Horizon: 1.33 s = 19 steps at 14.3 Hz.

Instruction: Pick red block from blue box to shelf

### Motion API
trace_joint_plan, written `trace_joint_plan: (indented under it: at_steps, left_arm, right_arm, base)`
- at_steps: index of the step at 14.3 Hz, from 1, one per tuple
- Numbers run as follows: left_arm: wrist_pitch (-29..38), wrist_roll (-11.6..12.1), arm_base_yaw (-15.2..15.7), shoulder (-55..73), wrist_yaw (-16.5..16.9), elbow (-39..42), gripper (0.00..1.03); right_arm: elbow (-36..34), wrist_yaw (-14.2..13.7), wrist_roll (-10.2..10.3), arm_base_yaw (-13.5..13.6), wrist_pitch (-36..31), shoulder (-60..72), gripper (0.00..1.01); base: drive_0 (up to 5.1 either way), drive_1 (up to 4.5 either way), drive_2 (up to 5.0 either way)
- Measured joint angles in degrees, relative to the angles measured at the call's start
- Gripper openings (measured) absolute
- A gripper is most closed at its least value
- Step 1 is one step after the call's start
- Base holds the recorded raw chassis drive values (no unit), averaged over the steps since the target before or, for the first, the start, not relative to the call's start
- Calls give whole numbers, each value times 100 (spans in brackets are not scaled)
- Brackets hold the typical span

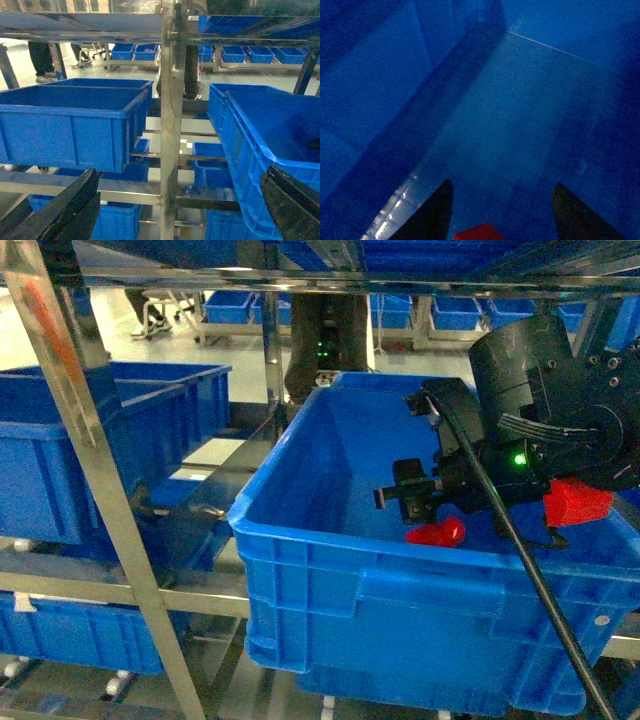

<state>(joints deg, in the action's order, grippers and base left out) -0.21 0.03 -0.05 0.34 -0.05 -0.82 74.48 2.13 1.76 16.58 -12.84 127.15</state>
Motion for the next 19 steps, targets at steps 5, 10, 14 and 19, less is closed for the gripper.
trace_joint_plan:
  at_steps: [5,10,14,19]
  left_arm:
    - [0,0,0,0,0,0,98]
    - [0,0,0,0,0,0,98]
    - [0,0,0,0,0,0,98]
    - [0,0,0,0,0,0,98]
  right_arm:
    - [-44,22,85,-2,-26,-70,97]
    - [-428,393,120,-393,-221,-654,98]
    - [-872,745,74,-656,-262,-1220,98]
    - [-1768,1093,72,-645,-468,-2057,98]
  base:
    - [0,0,0]
    - [0,0,0]
    - [0,0,0]
    - [0,0,0]
